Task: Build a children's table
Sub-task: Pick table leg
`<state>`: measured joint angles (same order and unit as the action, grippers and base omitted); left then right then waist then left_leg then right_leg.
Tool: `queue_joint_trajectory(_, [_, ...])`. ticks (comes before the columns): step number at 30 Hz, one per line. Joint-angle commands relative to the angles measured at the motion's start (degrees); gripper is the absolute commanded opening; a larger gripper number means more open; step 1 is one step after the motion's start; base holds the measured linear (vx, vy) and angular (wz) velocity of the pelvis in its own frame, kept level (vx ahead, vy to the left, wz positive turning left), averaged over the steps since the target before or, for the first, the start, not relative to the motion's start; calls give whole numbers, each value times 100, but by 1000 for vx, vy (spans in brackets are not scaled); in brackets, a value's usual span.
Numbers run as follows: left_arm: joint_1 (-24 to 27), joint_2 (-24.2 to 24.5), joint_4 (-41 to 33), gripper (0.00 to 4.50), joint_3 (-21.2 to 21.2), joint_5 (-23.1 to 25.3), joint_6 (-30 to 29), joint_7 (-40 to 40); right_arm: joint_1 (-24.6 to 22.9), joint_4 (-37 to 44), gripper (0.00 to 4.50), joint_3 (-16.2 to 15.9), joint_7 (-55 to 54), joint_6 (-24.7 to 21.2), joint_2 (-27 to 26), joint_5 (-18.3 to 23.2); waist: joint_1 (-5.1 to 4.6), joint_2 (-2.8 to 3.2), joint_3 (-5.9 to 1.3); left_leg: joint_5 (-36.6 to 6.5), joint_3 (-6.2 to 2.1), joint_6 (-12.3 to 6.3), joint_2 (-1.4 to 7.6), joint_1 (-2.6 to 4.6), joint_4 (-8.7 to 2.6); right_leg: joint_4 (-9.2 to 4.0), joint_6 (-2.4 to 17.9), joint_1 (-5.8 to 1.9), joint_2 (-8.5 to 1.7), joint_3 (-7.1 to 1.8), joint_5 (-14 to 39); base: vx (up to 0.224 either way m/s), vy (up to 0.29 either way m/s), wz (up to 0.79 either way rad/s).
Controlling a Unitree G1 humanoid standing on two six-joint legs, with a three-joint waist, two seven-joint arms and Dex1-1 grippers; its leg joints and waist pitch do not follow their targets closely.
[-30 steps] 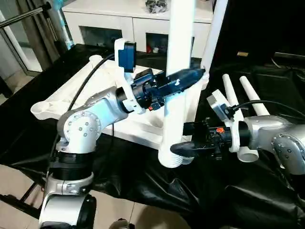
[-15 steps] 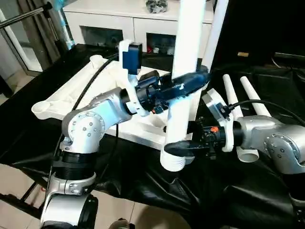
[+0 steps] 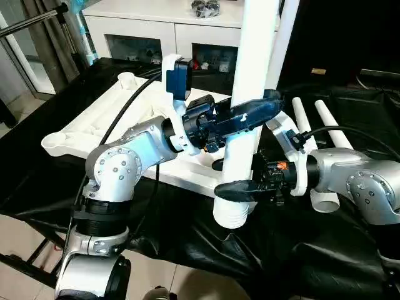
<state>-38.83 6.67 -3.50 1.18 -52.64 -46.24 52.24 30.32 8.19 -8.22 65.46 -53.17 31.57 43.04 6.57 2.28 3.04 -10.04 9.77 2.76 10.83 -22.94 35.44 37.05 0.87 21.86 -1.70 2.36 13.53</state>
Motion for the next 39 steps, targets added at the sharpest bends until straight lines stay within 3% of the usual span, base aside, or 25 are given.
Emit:
queue_joint_trajectory(1, [-28,-27,24,181,-52,-28,42,46,81,-11,365,68,7,-24,-49,64,15,-126,-419,-224,-76,-243,215,114,-306,-441,1055,-287,-550,-273,120,0,0,0])
queue_joint_trajectory(18, [-47,-53,53,181,-73,102,133,-57,78,-41,219,38,46,-89,-58,125,17,-124,-423,-220,-79,-239,218,117,-306,-439,1037,-286,-545,-272,124,0,0,0])
queue_joint_trajectory(19, [-48,-57,67,216,-72,140,146,-113,80,-46,213,40,45,-88,-56,128,16,-127,-422,-229,-75,-236,212,114,-302,-442,1035,-288,-544,-274,132,0,0,0])
queue_joint_trajectory(20, [-59,-79,100,216,-37,107,99,-189,81,-49,213,41,36,-85,-55,136,19,-128,-426,-222,-74,-232,210,113,-301,-441,1037,-294,-550,-274,117,0,0,0])
queue_joint_trajectory(21, [-72,-132,137,251,25,70,110,-261,78,-50,205,44,28,-80,-58,141,19,-129,-425,-225,-76,-224,210,112,-300,-437,1040,-295,-547,-275,112,0,0,0])
queue_joint_trajectory(24, [-58,-219,140,263,172,-56,163,-319,63,-47,194,76,-18,-78,-80,154,22,-122,-431,-211,-80,-238,214,110,-298,-437,1065,-301,-555,-271,55,0,0,0])
queue_joint_trajectory(27, [17,-415,108,296,346,-47,497,-462,30,-49,190,160,-104,-54,-158,192,20,-125,-427,-219,-81,-254,216,103,-299,-443,1076,-301,-558,-270,67,0,0,0])
queue_joint_trajectory(32, [32,-675,122,298,608,-142,801,-757,-18,-84,189,312,-340,25,-314,200,20,-134,-429,-199,-80,-266,218,103,-299,-437,1098,-302,-558,-268,11,0,0,0])
queue_joint_trajectory(33, [48,-757,77,298,654,-160,909,-824,-35,-102,189,377,-439,60,-384,207,31,-69,-428,-211,-90,-261,218,104,-294,-434,1101,-292,-562,-263,39,0,0,0])
queue_joint_trajectory(34, [67,-859,16,298,747,-269,964,-924,-62,-126,188,463,-595,115,-485,206,18,-109,-429,-242,-82,-255,215,102,-292,-446,1078,-298,-553,-266,55,0,0,0])
queue_joint_trajectory(36, [81,-924,-28,298,808,-349,986,-988,-81,-138,188,520,-697,149,-548,207,23,-106,-436,-223,-87,-238,219,110,-300,-439,1088,-302,-558,-260,24,0,0,0])
queue_joint_trajectory(38, [101,-1044,-113,298,1009,-527,1073,-1163,-154,-116,188,643,-986,268,-704,176,18,-37,-433,-257,-90,-201,223,110,-292,-434,1111,-287,-560,-262,27,0,0,0])
queue_joint_trajectory(39, [97,-1080,-124,298,1124,-581,1140,-1260,-201,-68,188,669,-1126,358,-759,96,11,-57,-429,-266,-83,-194,225,108,-297,-454,1111,-288,-565,-265,34,0,0,0])
